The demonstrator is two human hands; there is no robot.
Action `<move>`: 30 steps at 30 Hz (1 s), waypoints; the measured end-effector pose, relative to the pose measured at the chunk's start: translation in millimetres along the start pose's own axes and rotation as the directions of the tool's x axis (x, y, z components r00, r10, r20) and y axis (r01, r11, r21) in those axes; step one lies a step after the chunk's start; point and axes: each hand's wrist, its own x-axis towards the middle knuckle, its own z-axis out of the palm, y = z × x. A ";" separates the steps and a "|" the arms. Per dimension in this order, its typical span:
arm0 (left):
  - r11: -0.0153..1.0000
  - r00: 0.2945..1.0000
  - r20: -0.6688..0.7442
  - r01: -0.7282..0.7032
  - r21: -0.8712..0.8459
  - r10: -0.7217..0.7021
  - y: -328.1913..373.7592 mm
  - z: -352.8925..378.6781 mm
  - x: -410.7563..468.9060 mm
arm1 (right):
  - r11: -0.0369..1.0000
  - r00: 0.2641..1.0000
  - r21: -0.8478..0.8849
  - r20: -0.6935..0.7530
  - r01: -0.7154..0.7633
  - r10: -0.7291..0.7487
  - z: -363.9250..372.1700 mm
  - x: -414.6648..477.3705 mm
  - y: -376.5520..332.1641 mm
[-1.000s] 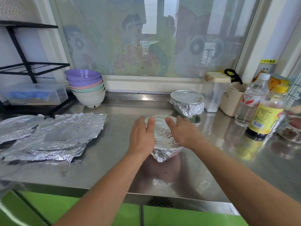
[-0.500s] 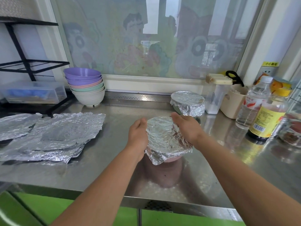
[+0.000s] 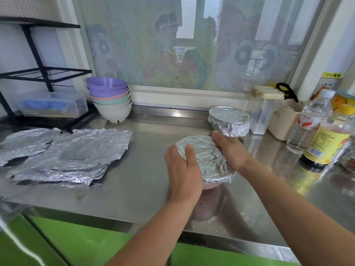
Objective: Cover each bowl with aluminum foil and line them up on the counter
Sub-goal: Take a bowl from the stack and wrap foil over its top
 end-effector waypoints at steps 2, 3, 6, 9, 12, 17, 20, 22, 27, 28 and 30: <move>1.000 0.999 -0.044 -0.010 0.020 0.010 -0.6 2.1 13.4 | 0.996 0.996 -0.089 -0.082 -0.021 0.014 0.6 -11.1 1.1; 1.000 0.999 -0.037 -0.019 0.022 0.020 -3.4 2.8 20.6 | 0.990 0.992 -0.134 -0.122 -0.036 0.020 2.6 -13.7 4.0; 0.999 0.997 0.067 -0.039 -0.017 0.040 -9.2 2.7 39.3 | 0.986 0.989 -0.162 -0.147 -0.048 0.024 8.8 -14.0 13.8; 0.998 0.987 0.151 -0.058 -0.007 0.059 -6.3 -7.8 52.3 | 0.992 0.997 -0.108 -0.050 -0.059 0.054 -7.2 -12.6 15.5; 0.984 0.986 0.101 -0.145 0.103 0.135 6.4 -19.3 42.7 | 0.995 0.999 -0.096 0.005 0.032 -0.032 -27.2 -5.1 19.3; 0.858 0.955 0.148 -0.295 0.421 0.256 10.9 8.6 -11.9 | 0.994 0.992 0.101 0.110 0.043 -0.054 -19.1 7.7 25.6; 0.808 0.951 0.071 -0.294 0.511 0.301 1.2 18.5 -4.3 | 0.995 0.996 0.049 0.034 0.083 -0.085 -12.2 3.0 26.6; 0.780 0.927 0.039 -0.336 0.528 0.372 -5.6 18.5 3.2 | 0.995 0.994 -0.026 -0.034 0.099 -0.100 -8.0 -1.7 28.3; 0.785 0.907 0.212 -0.422 0.454 0.365 -7.6 5.4 19.8 | 0.989 0.991 -0.102 -0.066 0.109 -0.116 -5.1 -2.6 33.5; 0.774 0.884 0.232 -0.468 0.427 0.407 -6.1 -3.2 23.1 | 0.985 0.983 -0.071 -0.080 0.158 -0.164 -10.6 -6.9 32.7; 0.659 0.750 0.256 -0.660 0.361 0.610 -4.3 -24.9 21.6 | 0.913 0.905 -0.050 -0.117 0.406 -0.409 -23.7 -22.3 32.6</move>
